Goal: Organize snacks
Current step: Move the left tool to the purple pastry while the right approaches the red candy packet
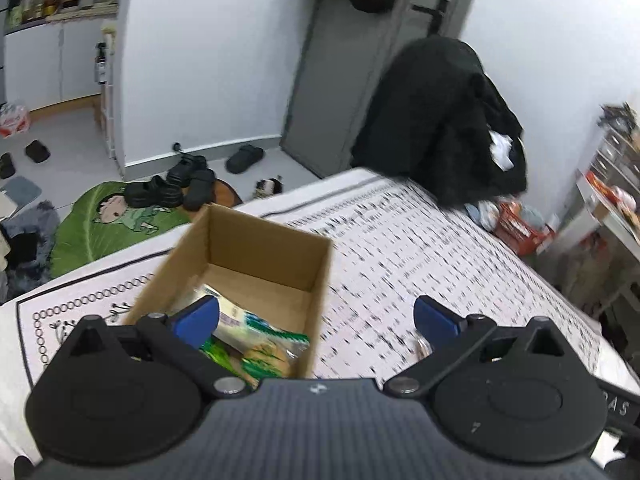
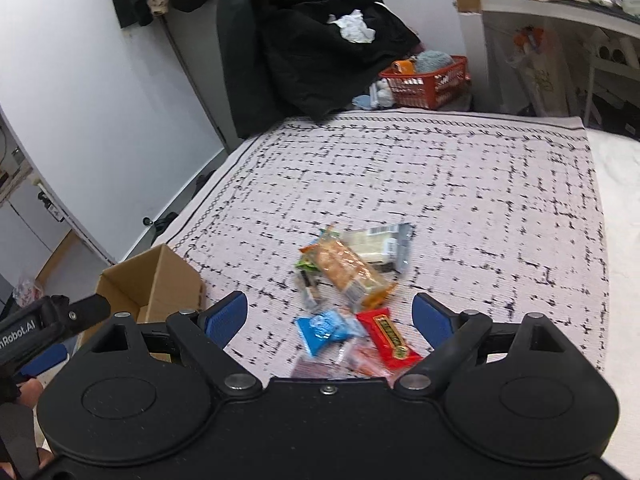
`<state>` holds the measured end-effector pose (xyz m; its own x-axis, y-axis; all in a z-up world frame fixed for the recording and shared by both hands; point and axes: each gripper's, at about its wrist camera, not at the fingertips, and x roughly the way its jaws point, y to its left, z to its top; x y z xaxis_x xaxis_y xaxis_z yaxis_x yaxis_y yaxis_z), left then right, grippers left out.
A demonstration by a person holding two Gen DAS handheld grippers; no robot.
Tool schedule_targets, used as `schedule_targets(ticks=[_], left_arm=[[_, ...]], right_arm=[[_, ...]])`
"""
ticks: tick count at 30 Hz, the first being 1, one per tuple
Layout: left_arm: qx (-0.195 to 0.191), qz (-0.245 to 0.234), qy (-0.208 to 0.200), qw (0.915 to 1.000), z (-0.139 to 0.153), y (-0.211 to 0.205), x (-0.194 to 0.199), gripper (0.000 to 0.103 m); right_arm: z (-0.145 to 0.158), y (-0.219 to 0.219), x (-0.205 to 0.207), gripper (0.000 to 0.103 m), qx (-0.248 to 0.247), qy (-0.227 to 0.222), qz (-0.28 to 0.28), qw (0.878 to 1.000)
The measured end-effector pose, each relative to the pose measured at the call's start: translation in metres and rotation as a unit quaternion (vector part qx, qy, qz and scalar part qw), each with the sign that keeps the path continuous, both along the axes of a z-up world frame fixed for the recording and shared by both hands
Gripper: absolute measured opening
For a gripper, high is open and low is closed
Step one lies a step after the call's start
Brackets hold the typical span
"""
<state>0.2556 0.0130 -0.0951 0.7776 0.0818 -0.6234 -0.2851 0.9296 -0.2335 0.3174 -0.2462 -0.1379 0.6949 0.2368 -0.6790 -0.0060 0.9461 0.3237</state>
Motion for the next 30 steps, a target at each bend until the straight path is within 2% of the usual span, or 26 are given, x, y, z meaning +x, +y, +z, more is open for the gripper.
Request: schedule_targets(ticks=[10,16,22,24,27,30], left_arm=[[-0.011,-0.063,0.034,0.9974,-0.015,-0.039,0.001,0.103],[-0.009,-0.079,0.055,0.9953,-0.028,-0.059,0.003,0.103],[-0.016,-0.098,0.082,0.9916,-0.045,-0.075,0.012,0.102],[-0.017,-0.105,0.088,0.9904,-0.051,-0.081,0.016,0.101],[-0.022,-0.119,0.097,0.9879,-0.062,-0.088,0.021,0.099],[-0.028,-0.129,0.11,0.9851,-0.07,-0.094,0.025,0.093]], right_arm=[[-0.024,-0.032,0.0,0.089,0.039,0.026,-0.018,0.999],[-0.038,-0.038,0.005,0.088,0.059,0.041,-0.021,0.997],[-0.052,-0.043,0.011,0.079,0.08,0.06,-0.029,0.995],[-0.057,-0.046,0.014,0.072,0.087,0.066,-0.032,0.993],[-0.064,-0.049,0.017,0.069,0.098,0.073,-0.033,0.992],[-0.069,-0.051,0.021,0.066,0.104,0.079,-0.034,0.991]])
